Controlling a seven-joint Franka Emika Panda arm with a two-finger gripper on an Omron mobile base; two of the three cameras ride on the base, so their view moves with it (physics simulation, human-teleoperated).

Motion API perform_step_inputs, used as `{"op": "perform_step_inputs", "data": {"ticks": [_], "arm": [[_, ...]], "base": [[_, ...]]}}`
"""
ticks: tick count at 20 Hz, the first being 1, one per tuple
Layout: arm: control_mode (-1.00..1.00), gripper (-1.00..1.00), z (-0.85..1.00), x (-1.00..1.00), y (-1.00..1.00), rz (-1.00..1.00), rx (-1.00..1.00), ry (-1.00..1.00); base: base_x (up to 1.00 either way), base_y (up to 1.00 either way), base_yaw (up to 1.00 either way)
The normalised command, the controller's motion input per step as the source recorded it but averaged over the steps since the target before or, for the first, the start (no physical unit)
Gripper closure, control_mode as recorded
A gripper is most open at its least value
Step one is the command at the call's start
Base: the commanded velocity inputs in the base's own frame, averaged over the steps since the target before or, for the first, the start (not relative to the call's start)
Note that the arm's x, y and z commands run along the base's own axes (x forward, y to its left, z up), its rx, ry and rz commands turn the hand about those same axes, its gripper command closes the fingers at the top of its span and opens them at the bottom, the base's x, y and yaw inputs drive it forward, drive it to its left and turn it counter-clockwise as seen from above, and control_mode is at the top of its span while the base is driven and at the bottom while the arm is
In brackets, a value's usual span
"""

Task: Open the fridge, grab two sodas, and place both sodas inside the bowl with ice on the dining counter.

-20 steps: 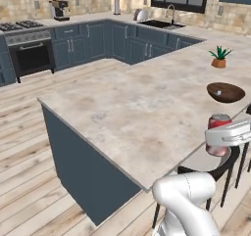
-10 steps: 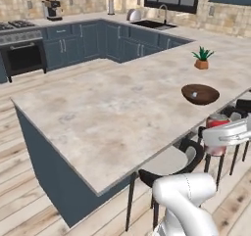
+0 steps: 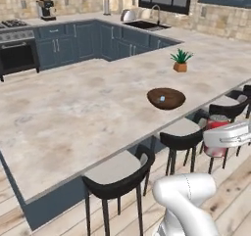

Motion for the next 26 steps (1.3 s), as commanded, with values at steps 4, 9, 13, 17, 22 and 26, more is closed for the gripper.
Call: {"op": "perform_step_inputs", "data": {"ticks": [4,9,13,17,22,26], "arm": [[1.00,1.00,0.00,0.00,0.00,0.00,0.00,0.00],[1.00,1.00,0.00,0.00,0.00,0.00,0.00,0.00],[1.00,1.00,0.00,0.00,0.00,0.00,0.00,0.00],[1.00,1.00,0.00,0.00,0.00,0.00,0.00,0.00],[1.00,1.00,0.00,0.00,0.00,0.00,0.00,0.00],[1.00,1.00,0.00,0.00,0.00,0.00,0.00,0.00]], "base": [[0.44,-0.78,0.27],[0.50,-0.59,0.36],[0.42,-0.61,0.36],[0.56,-0.59,0.36],[0.76,-0.51,0.33],[0.83,-0.44,0.27]]}}
